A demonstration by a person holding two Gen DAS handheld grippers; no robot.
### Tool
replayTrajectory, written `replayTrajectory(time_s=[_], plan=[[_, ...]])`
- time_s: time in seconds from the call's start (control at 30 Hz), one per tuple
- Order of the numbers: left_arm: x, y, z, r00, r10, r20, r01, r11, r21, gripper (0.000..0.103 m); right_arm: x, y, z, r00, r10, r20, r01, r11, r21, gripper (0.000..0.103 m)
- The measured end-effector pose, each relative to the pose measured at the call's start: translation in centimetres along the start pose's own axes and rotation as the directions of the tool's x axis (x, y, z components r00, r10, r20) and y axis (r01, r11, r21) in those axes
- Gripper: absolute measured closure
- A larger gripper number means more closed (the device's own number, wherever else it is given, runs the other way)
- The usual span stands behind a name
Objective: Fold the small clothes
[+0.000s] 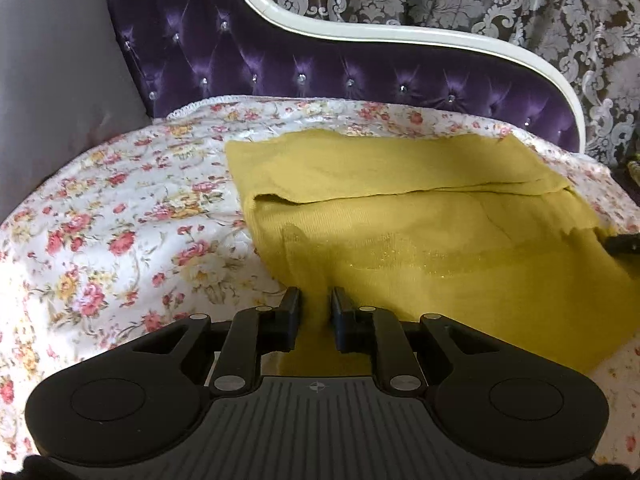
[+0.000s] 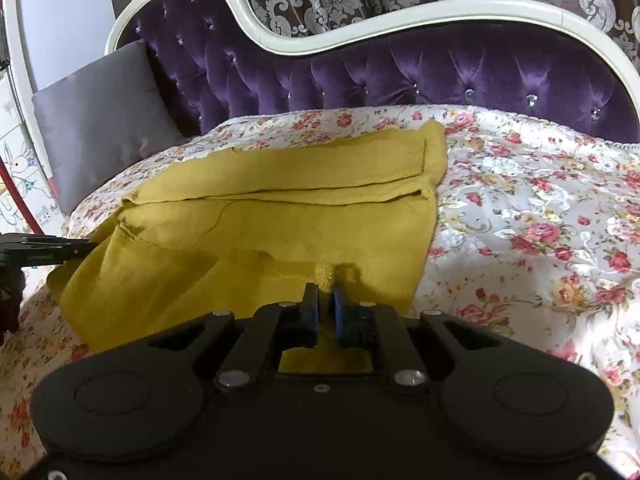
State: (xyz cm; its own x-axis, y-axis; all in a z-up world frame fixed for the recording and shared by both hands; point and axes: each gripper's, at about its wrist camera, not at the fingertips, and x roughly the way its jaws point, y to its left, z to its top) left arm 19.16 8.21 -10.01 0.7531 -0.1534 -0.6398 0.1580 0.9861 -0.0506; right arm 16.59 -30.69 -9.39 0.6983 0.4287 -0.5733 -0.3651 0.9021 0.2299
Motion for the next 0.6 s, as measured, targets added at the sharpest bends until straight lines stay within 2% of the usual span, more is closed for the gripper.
replayTrajectory(time_s=[0.17, 0.27, 0.3, 0.33, 0.5, 0.57, 0.6], plan=[[1.4, 0.0, 1.2, 0.999, -0.028, -0.016, 0.028, 1.0, 0.011, 0.082, 0.4, -0.2, 0.2, 1.0, 0.0, 0.003, 0.0, 1.0, 0.018, 0.083], [1.9, -0.2, 1.7, 0.999, -0.024, -0.022, 0.025, 0.999, 0.026, 0.079, 0.6, -0.4, 0.4, 1.0, -0.012, 0.006, 0.012, 1.0, 0.023, 0.071], [2.0, -0.3, 1.8, 1.0, -0.02, -0.025, 0.021, 0.999, 0.033, 0.078, 0.7, -0.4, 0.4, 1.0, -0.01, 0.005, 0.01, 1.0, 0.025, 0.063], [2.1, -0.4, 1.9, 1.0, -0.016, -0.024, 0.017, 0.999, 0.038, 0.078, 0.7, -0.4, 0.4, 1.0, -0.011, 0.004, 0.011, 1.0, 0.025, 0.063], [1.4, -0.7, 1.7, 1.0, 0.009, -0.014, -0.008, 0.998, 0.057, 0.078, 0.8, -0.3, 0.4, 1.0, -0.01, 0.002, 0.01, 1.0, 0.015, 0.063], [0.9, -0.9, 1.6, 1.0, 0.028, -0.005, -0.028, 0.997, 0.073, 0.078, 0.8, -0.2, 0.3, 1.0, -0.017, 0.003, 0.017, 1.0, 0.01, 0.069], [0.5, -1.1, 1.6, 0.999, 0.033, 0.009, -0.033, 0.996, 0.087, 0.078, 0.8, -0.2, 0.3, 1.0, -0.018, 0.001, 0.018, 1.0, 0.004, 0.075]])
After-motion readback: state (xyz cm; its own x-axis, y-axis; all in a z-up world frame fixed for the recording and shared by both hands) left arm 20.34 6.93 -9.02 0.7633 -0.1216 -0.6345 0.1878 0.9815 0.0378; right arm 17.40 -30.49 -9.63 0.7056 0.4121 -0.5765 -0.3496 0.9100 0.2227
